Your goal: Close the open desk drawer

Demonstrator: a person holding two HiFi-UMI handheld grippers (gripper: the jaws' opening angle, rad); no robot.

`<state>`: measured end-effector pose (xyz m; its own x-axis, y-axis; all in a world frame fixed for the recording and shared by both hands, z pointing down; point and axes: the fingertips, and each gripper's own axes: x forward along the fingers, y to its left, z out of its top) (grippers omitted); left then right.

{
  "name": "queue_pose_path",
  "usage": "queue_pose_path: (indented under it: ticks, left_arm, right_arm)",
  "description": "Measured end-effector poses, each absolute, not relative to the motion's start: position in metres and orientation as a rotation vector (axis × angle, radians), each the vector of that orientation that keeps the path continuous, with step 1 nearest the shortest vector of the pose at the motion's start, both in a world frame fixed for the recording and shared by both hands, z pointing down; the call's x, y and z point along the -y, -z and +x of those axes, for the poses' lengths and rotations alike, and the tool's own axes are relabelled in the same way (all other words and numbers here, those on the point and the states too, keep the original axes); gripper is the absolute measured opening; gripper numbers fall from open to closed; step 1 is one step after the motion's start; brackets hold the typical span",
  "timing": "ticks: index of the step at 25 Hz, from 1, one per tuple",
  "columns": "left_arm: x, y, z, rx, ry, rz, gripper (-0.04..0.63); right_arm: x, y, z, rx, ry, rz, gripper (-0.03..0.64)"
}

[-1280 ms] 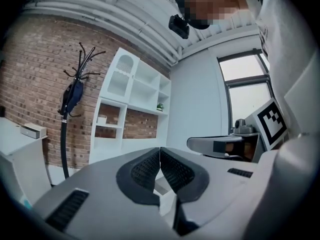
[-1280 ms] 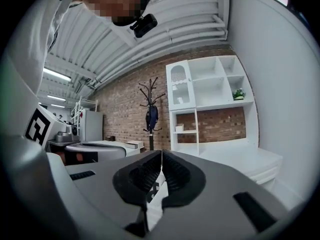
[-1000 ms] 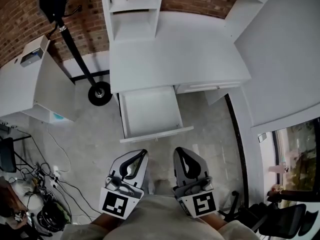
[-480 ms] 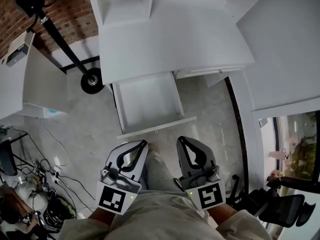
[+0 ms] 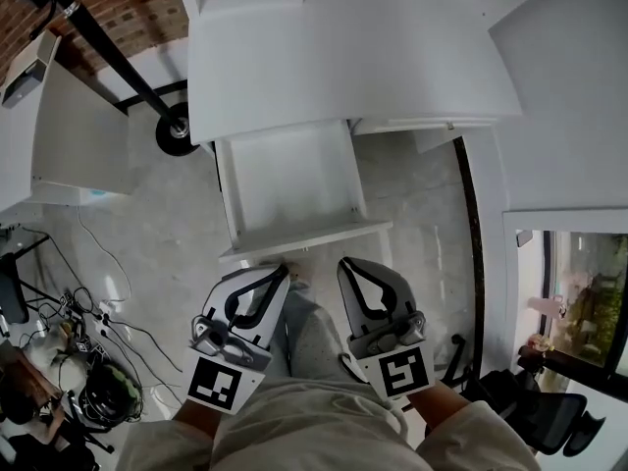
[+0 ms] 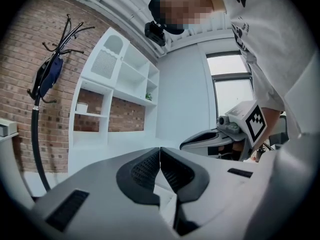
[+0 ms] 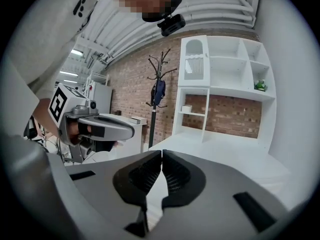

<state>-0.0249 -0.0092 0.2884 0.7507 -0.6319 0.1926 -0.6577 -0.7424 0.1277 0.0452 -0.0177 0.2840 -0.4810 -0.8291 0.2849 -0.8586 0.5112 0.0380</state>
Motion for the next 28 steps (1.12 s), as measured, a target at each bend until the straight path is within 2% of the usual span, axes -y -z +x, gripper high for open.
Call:
queue_pose_path:
  ticks: [10, 15, 28]
  left_arm:
    - [0.001, -0.348, -0.013, 0.999, -0.260, 2.708, 0.018]
    - [0.003, -0.370, -0.009, 1.014, -0.248, 2.657, 0.018]
    - [-0.002, -0.437, 0.000, 0.917, -0.428, 2.704, 0.018]
  right_arm:
    - [0.017, -0.353, 0.037, 2.528, -0.256, 1.332, 0.031]
    - [0.006, -0.409, 0.038, 2.400, -0.170, 1.050, 0.031]
    - [0.001, -0.485, 0.033, 2.374, -0.296, 1.070, 0.031]
